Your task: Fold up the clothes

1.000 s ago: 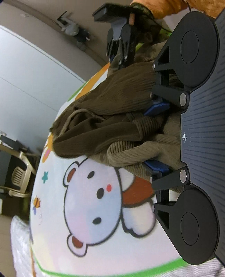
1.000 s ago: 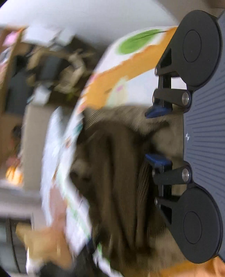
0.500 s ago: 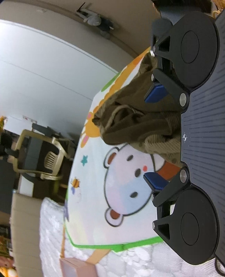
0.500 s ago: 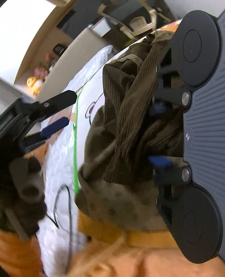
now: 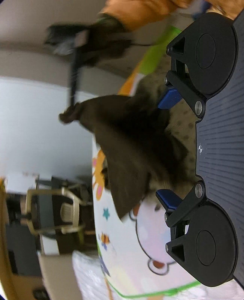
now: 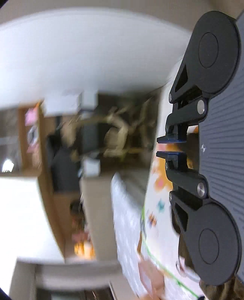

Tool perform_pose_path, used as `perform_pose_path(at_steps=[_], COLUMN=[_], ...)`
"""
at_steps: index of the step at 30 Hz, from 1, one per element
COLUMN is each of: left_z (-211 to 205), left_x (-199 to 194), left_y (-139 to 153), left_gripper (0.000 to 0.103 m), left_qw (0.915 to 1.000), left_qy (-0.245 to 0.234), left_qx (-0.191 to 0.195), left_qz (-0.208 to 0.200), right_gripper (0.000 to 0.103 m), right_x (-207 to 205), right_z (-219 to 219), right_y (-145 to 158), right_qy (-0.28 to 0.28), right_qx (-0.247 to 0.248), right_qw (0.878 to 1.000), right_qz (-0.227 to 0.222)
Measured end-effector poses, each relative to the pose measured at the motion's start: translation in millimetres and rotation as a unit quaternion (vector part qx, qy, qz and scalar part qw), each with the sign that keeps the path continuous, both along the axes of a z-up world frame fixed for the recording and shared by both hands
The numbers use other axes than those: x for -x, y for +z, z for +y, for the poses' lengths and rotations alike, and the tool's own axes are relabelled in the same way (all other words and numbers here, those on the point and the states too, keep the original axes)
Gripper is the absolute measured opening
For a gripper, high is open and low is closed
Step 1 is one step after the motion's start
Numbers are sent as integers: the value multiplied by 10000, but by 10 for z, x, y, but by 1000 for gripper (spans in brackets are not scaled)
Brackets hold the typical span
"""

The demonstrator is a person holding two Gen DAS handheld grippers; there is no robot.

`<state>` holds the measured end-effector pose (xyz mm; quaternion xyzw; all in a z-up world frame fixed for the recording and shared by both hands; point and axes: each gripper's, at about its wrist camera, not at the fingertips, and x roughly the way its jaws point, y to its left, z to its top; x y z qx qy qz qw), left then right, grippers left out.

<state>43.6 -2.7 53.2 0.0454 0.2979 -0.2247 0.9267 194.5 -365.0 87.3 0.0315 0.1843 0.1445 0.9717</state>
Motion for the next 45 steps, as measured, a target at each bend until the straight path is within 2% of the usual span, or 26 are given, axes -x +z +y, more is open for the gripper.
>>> perform_pose_path(at_steps=[5, 8, 10, 11, 13, 14, 15, 16, 17, 18, 19, 22, 24, 26, 28, 29, 32, 34, 36, 38, 39, 40, 41, 42, 43, 45], left_z=[-465, -724, -846, -897, -974, -1000, -1019, -1033, -1027, -1007, -954, -536, -78, 424, 876, 1061, 1443, 1600, 1751, 1888, 1960, 2008, 2036, 2050, 2032, 1963], left_x=[-110, -256, -375, -443, -593, -684, -789, -903, -1016, -1126, -1238, -1477, -1589, -1691, -1748, -1764, -1755, -1721, -1674, -1651, -1647, -1646, -1650, -1661, -1689, -1753], left_y=[-142, -225, -306, -342, -407, -434, -455, -471, -478, -478, -459, -218, -30, 126, 146, 123, -61, -197, -337, -478, -537, -576, -604, -626, -620, -540], left_gripper=[96, 96, 96, 96, 96, 96, 96, 88, 74, 33, 6, 6, 6, 6, 6, 6, 6, 6, 6, 6, 6, 6, 6, 6, 6, 6], left_qw=[9951, 9840, 9697, 9615, 9470, 9424, 9415, 9429, 9470, 9524, 9584, 9709, 9696, 9614, 9538, 9513, 9511, 9525, 9526, 9498, 9480, 9463, 9445, 9435, 9437, 9442], left_qy=[-207, -496, -617, -641, -648, -641, -610, -563, -525, -494, -436, 224, 969, 1737, 2299, 2500, 2820, 2928, 3009, 3090, 3113, 3116, 3109, 3087, 3055, 3032], left_qx=[-890, -1481, -1996, -2232, -2589, -2691, -2716, -2692, -2620, -2517, -2398, -1874, -1602, -1368, -1203, -1121, -776, -451, -16, 429, 651, 860, 1057, 1201, 1265, 1289], left_qz=[-385, -855, -1266, -1469, -1785, -1879, -1902, -1879, -1785, -1645, -1485, -1476, -1576, -1636, -1512, -1412, -992, -712, -455, -240, -142, -54, 28, 84, 99, 0], right_gripper=[8, 16, 39, 45, 66, 69, 73, 77, 79, 84, 89, 103, 103, 103, 103, 103, 101, 101, 101, 94, 87, 73, 54, 24, 14, 10], right_x=[1, 31, 57, 58, 42, 24, 13, -9, -31, -48, -65, -122, -153, -178, -209, -216, -130, -105, -189, -277, -320, -404, -500, -597, -695, -772], right_z=[-175, -147, -99, -70, -3, 40, 59, 86, 112, 138, 164, 225, 266, 343, 433, 443, 306, 299, 397, 499, 549, 616, 694, 773, 852, 954], right_y=[-471, -597, -662, -687, -736, -757, -770, -782, -794, -814, -835, -916, -967, -975, -944, -910, -742, -665, -759, -857, -906, -905, -859, -811, -762, -419], right_qy=[-198, -148, -108, -86, -31, 17, 59, 52, 43, 18, -6, -44, -152, -300, -279, -154, 290, 497, 568, 634, 666, 653, 700, 750, 800, 592], right_qx=[26, -27, -50, -56, -64, -72, -88, -98, -108, -121, -135, -276, -400, -330, -67, -113, -1345, -1666, -1730, -1785, -1812, -1789, -1725, -1658, -1591, -1180], right_qw=[9975, 9958, 9952, 9951, 9946, 9941, 9933, 9924, 9914, 9904, 9894, 9847, 9816, 9795, 9774, 9761, 9690, 9608, 9526, 9435, 9386, 9433, 9468, 9501, 9533, 9779], right_qz=[674, 900, 967, 986, 1034, 1078, 1150, 1227, 1303, 1374, 1443, 1717, 1862, 1963, 2096, 2163, 2051, 2157, 2437, 2720, 2860, 2719, 2624, 2532, 2441, 1624])
